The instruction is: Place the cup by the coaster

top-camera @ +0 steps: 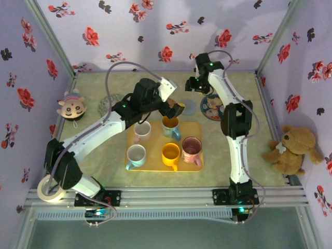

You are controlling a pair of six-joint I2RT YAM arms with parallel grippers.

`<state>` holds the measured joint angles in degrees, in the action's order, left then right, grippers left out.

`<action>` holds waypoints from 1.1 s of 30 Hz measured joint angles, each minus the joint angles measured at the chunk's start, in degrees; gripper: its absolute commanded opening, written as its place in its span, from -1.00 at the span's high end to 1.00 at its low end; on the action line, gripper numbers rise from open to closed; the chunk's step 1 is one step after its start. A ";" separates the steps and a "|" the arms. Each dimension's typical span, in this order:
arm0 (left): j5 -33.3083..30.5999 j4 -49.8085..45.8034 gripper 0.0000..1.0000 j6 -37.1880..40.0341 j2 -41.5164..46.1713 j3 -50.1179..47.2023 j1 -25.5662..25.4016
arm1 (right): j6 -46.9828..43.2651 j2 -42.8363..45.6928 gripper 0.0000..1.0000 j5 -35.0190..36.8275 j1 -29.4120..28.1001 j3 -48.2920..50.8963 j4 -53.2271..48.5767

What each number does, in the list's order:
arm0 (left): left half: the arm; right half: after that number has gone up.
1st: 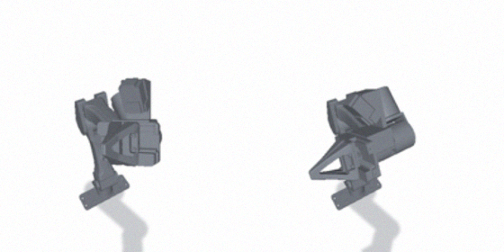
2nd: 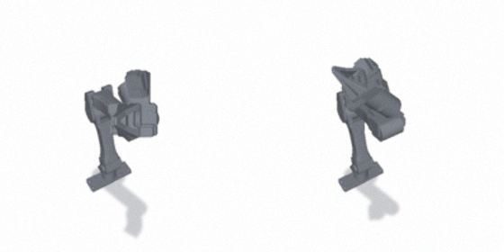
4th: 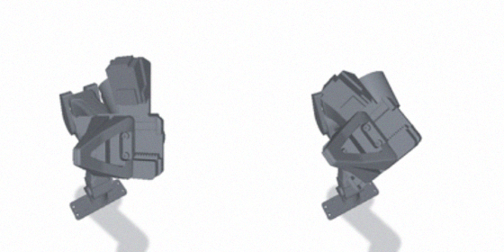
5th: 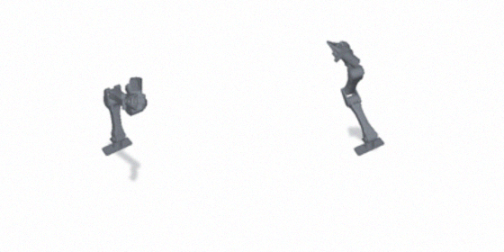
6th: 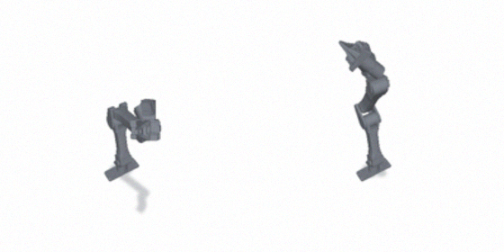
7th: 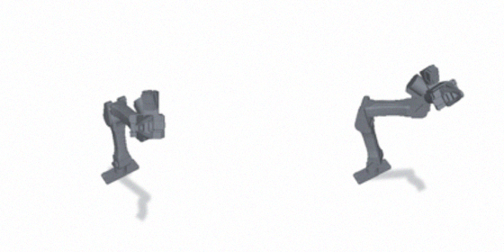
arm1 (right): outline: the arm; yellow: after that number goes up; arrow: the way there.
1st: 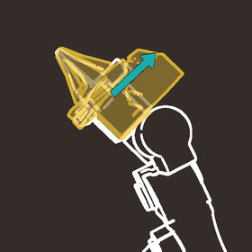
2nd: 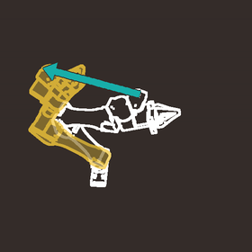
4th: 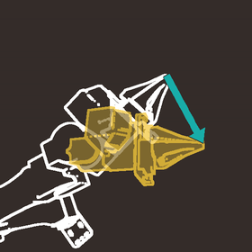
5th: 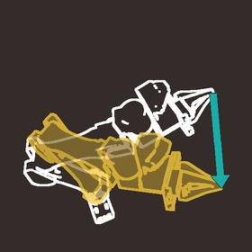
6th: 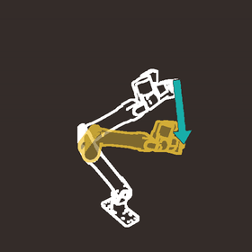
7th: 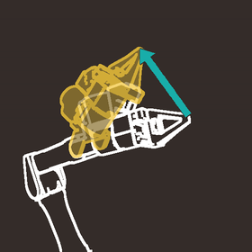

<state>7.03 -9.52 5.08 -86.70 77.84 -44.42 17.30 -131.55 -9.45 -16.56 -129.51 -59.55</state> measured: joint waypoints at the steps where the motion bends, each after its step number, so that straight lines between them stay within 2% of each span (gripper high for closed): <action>1: -1.27 -0.63 -0.99 -0.33 0.87 0.17 0.00 | -0.33 1.64 -0.49 0.04 0.00 0.26 0.02; 7: -7.45 -6.54 -1.00 -2.56 6.51 0.35 0.00 | -2.95 13.27 -0.80 -0.63 0.00 5.92 1.40; 9: -8.98 -9.33 -1.00 -4.02 8.72 0.44 0.00 | -3.65 16.70 -0.99 -1.49 -0.04 8.83 2.14; 17: -12.55 -23.34 -0.99 -12.76 15.58 1.70 0.00 | -5.99 30.23 -0.99 -5.40 -2.25 25.99 7.89; 27: -14.53 -40.57 -1.00 -27.47 20.06 1.40 -0.02 | -5.05 48.46 -0.99 -9.51 -8.11 50.69 19.56; 33: -14.53 -47.71 -1.00 -34.64 20.37 -1.73 -2.25 | -3.32 54.42 -0.99 -10.49 -12.59 59.10 23.50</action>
<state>-7.51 -57.23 -29.56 -66.32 76.12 -46.68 13.98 -77.12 -19.94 -29.15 -70.41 -36.05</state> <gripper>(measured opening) 0.997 0.996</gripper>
